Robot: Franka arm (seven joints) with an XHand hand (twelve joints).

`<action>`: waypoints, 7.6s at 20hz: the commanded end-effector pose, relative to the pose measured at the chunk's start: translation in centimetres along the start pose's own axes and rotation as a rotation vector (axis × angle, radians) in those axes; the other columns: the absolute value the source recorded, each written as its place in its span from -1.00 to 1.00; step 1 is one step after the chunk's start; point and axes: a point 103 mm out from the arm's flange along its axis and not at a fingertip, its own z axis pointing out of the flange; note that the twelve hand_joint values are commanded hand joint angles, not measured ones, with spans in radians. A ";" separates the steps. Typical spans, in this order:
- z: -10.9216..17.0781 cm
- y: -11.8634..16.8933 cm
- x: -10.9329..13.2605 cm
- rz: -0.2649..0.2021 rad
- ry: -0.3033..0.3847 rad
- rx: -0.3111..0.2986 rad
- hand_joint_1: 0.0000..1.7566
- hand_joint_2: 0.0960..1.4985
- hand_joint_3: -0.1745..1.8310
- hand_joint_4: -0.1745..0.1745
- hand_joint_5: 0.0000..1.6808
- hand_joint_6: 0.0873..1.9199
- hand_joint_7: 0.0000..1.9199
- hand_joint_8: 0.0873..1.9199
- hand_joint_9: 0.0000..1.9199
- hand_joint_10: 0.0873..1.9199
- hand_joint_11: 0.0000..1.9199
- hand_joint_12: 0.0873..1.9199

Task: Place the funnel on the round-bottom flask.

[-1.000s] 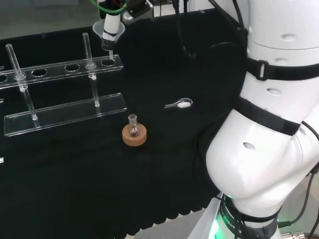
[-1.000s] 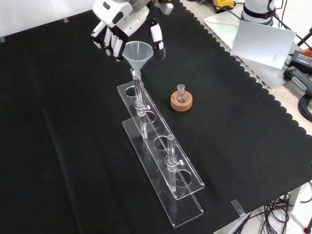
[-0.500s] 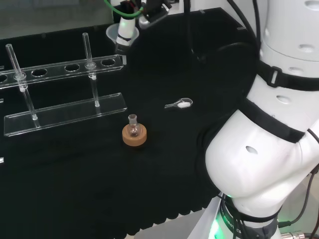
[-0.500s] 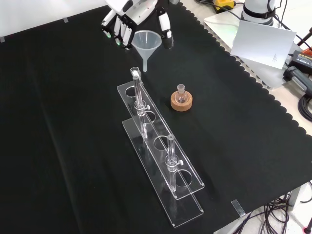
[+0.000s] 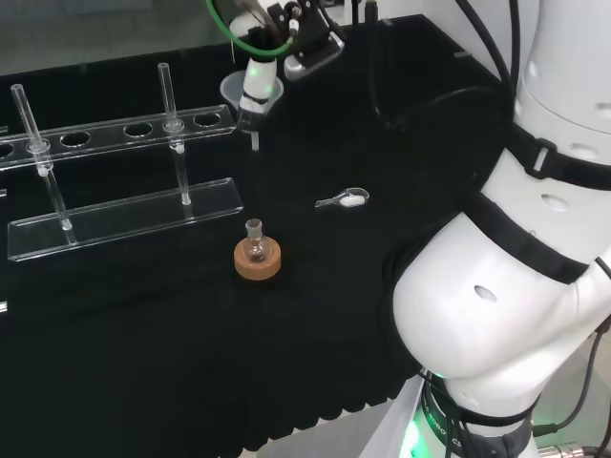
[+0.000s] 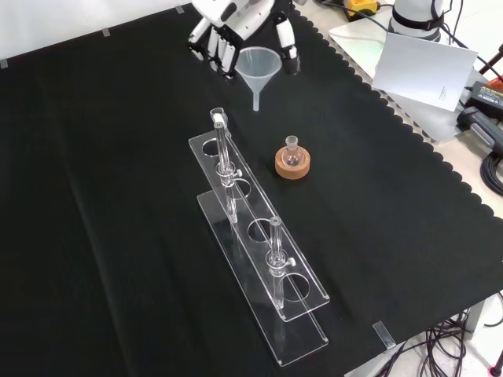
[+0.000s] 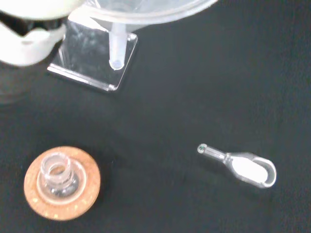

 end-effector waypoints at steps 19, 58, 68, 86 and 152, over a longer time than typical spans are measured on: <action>4.6 -1.6 3.2 -0.020 0.027 0.066 0.09 -0.43 -0.13 0.67 0.18 -0.42 0.28 -0.41 -0.18 -0.67 -1.00 0.36; 8.5 0.7 3.9 -0.102 0.124 0.123 0.09 -0.42 -0.11 0.67 0.20 -0.44 0.31 -0.44 -0.17 -0.68 -1.00 0.35; 9.8 1.6 4.1 -0.119 0.163 0.135 0.09 -0.41 -0.11 0.67 0.20 -0.45 0.31 -0.44 -0.16 -0.68 -1.00 0.35; 13.1 3.2 4.3 -0.089 0.214 0.174 0.09 -0.41 -0.10 0.67 0.20 -0.45 0.31 -0.45 -0.16 -0.69 -1.00 0.35; 14.9 2.7 5.2 -0.084 0.334 0.162 0.08 -0.41 -0.09 0.62 0.16 -0.47 0.27 -0.47 -0.18 -0.71 -1.00 0.30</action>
